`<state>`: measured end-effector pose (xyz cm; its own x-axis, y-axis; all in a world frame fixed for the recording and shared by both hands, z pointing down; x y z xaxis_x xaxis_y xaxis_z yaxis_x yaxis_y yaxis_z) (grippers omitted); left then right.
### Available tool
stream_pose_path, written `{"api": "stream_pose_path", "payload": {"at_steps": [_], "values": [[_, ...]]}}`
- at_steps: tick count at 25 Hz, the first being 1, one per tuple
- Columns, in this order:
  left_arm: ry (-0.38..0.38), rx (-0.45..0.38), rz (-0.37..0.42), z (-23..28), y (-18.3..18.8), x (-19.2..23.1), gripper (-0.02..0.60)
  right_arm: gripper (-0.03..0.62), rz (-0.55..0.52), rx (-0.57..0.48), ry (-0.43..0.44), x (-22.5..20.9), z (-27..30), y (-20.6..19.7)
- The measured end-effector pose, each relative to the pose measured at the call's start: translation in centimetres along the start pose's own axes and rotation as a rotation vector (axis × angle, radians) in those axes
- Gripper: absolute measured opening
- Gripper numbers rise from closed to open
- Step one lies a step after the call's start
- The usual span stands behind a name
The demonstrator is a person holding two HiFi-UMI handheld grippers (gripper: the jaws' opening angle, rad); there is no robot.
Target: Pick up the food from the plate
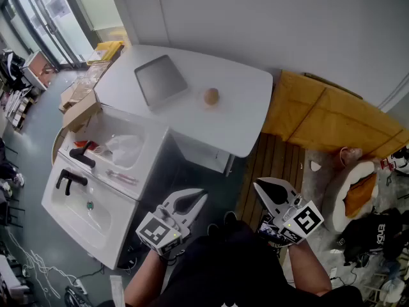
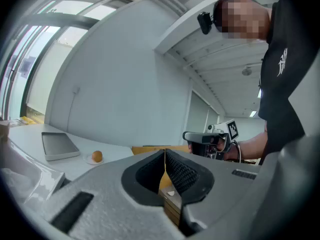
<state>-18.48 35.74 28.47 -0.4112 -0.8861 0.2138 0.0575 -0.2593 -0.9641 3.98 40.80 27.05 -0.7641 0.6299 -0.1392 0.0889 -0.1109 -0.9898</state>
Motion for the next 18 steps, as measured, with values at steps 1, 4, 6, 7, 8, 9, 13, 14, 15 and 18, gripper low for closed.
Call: {"api": "stream_pose_path", "payload": {"at_steps": [1,4,6,7,8,9,13,14,15,18], "values": [[0.000,0.000,0.000,0.0,0.0,-0.1,0.008,0.002,-0.005,0.003,0.001,0.0,0.1,0.0],[-0.004,-0.001,0.002,0.2,0.1,-0.2,0.008,0.002,-0.017,0.003,0.006,0.0,0.2,0.1],[-0.009,-0.006,0.007,0.3,0.1,-0.3,0.008,0.002,-0.021,0.000,0.006,0.1,0.1,0.2],[-0.012,-0.007,0.008,0.4,0.2,-0.4,0.008,0.002,-0.021,0.001,0.004,0.2,0.0,0.2],[-0.014,-0.007,0.011,0.4,0.2,-0.5,0.008,0.002,-0.021,0.000,0.000,0.2,0.0,0.2],[-0.016,-0.009,0.012,0.5,0.2,-0.5,0.008,0.002,-0.019,-0.004,-0.007,0.1,-0.1,0.2],[-0.015,-0.021,0.015,0.8,0.6,-0.4,0.008,0.003,-0.015,-0.023,-0.034,-0.3,-0.2,0.4],[-0.016,-0.019,0.016,0.8,0.5,-0.4,0.008,0.005,-0.015,-0.023,-0.032,-0.3,-0.1,0.3],[-0.019,-0.018,0.014,0.9,0.4,-0.4,0.009,0.005,-0.015,-0.022,-0.032,-0.3,-0.1,0.3],[-0.027,-0.029,0.010,1.1,0.5,-0.3,0.009,0.006,-0.017,-0.024,-0.041,-0.6,0.1,0.4]]}}
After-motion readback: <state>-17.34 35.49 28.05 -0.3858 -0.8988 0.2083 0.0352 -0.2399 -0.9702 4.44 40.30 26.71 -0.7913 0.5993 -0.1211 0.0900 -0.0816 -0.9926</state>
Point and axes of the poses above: the fingertips, and each gripper's own axes: z forward along the fingers, x to its left, y out of its top, the point moved 7 cm from there along -z, backward along the fingers, and after that the axes turned 5 degrees about y, right-handed, at the moved point
